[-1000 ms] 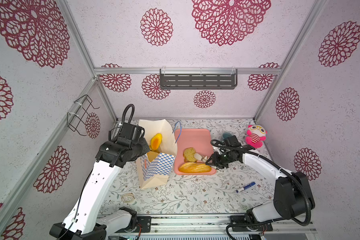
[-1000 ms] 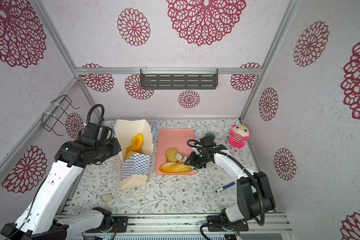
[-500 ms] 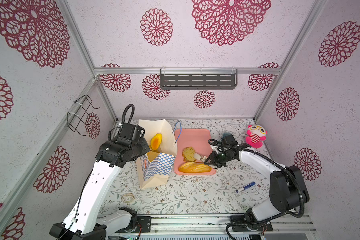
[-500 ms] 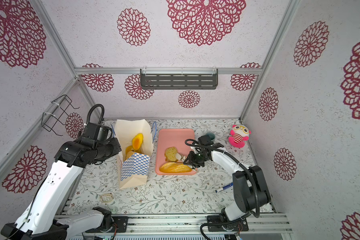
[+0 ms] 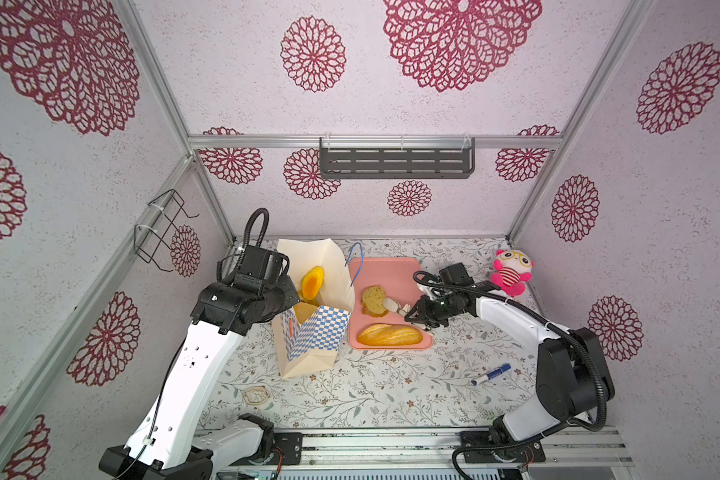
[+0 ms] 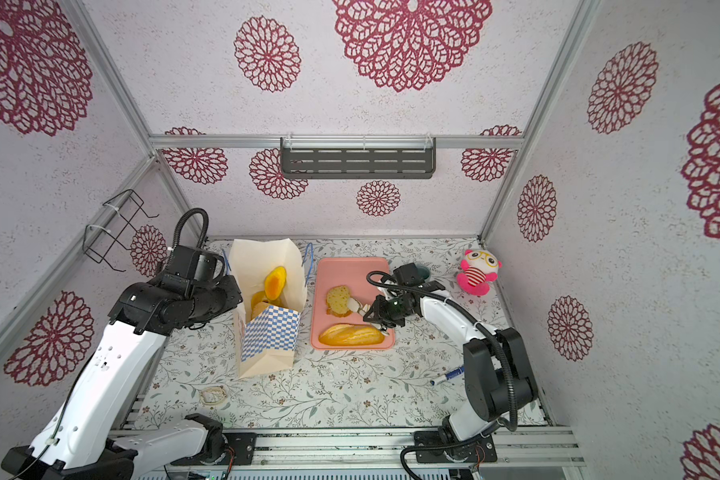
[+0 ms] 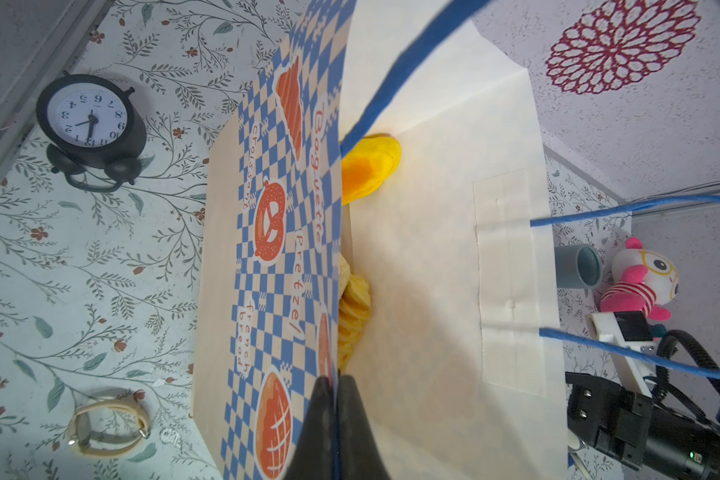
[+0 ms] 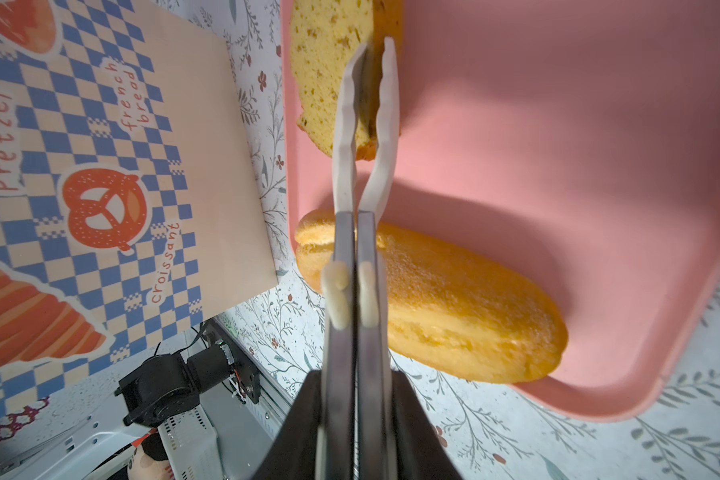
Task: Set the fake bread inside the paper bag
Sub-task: 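Lower the tongs onto the bread slice and pinch it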
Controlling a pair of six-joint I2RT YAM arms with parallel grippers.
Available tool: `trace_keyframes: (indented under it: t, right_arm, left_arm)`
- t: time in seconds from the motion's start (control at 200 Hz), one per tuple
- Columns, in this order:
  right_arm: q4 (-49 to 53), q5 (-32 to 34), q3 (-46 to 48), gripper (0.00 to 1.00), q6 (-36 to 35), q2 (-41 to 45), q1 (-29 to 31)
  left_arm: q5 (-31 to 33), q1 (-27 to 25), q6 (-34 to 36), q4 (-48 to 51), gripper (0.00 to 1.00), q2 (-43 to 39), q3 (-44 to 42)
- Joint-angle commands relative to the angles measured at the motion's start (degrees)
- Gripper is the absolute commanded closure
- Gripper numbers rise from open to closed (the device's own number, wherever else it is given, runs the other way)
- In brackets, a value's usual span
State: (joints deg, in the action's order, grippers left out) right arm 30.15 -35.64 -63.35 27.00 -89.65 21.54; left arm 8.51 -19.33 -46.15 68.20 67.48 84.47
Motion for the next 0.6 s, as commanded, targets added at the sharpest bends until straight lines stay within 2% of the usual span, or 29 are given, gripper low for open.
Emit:
trace_keyframes:
  t: [0.0,0.275,0.595]
  right_arm:
    - [-1.76,0.31,-2.72,1.00,0.63,4.71,0.09]
    - [-0.29,4.45,-7.27,1.00,2.56,11.79,-1.24]
    - [-2.27,5.69,-21.55,1.00,5.71,16.33,-1.31]
  left_arm:
    - [1.29,0.29,-0.63,-2.28,1.00,-0.37,1.13]
    - [0.81,0.30,0.10,-2.64,1.00,1.32,2.54]
    - [0.06,0.31,0.54,-3.08,1.00,2.65,3.76]
